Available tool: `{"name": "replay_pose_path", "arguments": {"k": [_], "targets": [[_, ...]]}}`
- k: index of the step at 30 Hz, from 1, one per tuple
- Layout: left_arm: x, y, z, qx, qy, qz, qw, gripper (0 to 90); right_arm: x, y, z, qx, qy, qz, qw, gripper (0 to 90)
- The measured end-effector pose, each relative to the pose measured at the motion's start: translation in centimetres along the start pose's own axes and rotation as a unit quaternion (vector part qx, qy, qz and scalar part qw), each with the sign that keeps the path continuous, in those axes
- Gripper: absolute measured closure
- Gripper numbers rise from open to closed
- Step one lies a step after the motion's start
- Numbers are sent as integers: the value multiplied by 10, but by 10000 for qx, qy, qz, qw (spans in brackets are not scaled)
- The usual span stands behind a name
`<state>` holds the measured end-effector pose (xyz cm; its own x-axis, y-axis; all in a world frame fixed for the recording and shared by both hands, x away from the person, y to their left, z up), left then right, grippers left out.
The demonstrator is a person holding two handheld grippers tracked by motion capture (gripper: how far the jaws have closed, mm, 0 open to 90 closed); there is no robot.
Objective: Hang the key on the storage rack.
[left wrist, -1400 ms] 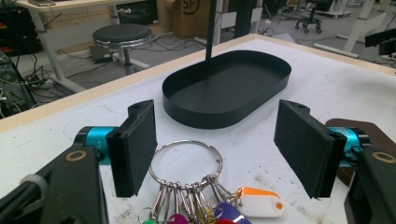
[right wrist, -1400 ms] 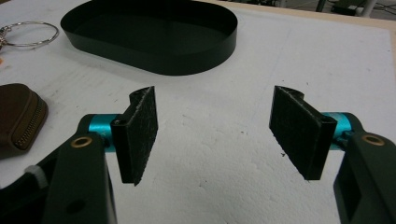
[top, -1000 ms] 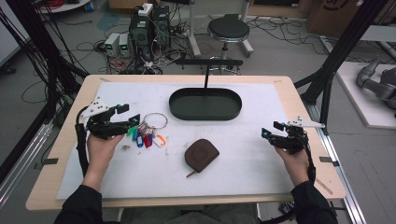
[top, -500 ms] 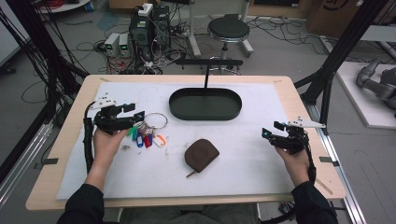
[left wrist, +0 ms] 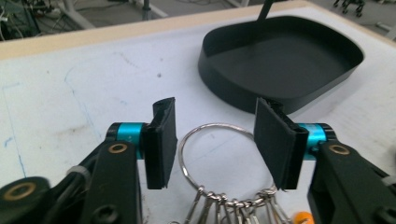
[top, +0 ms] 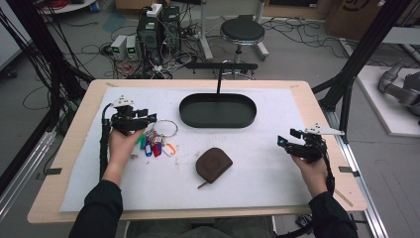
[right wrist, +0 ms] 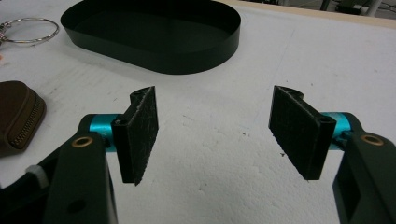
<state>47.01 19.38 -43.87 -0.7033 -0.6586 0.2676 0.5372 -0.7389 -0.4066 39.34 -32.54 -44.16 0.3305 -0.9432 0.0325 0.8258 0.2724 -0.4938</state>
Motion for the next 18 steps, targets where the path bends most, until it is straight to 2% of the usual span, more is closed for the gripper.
{"name": "replay_pose_path", "arguments": {"k": [5, 6, 8, 10, 12, 14, 18], "targets": [[-6, 4, -3, -88, -25, 129, 9999, 562, 0, 1, 0, 2, -1, 3, 10000, 335], [-7, 5, -1, -224, -74, 140, 9996, 578, 0, 1, 0, -1, -5, 6, 10000, 336], [-5, 5, 5, -381, -65, 120, 9992, 559, 0, 1, 0, -7, 4, 7, 10000, 336], [-5, 6, 12, -420, 71, 186, 9989, 527, 0, 2, 0, -23, -6, 8, 10000, 336], [-7, 9, 13, -616, -48, 124, 9980, 524, 0, 2, -1, -29, -19, 3, 10000, 336], [-9, 14, 14, -813, -65, 117, 9966, 514, -1, 2, -1, -47, -14, 16, 10000, 336], [-12, 24, 13, -948, -105, 115, 9954, 528, -1, 2, -1, -52, -9, 17, 10000, 336]]}}
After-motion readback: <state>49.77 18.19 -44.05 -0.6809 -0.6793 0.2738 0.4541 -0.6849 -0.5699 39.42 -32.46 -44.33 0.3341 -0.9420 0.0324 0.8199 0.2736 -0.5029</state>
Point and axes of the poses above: each handheld gripper's, and its own axes: y roughly forward along the jaws, z roughly out of its top, x roughly to its right, the point moved 6 cm from there along y, roughly forward along the jaws, and after that the axes turned 13 degrees about -z, right-handed, at the moved point
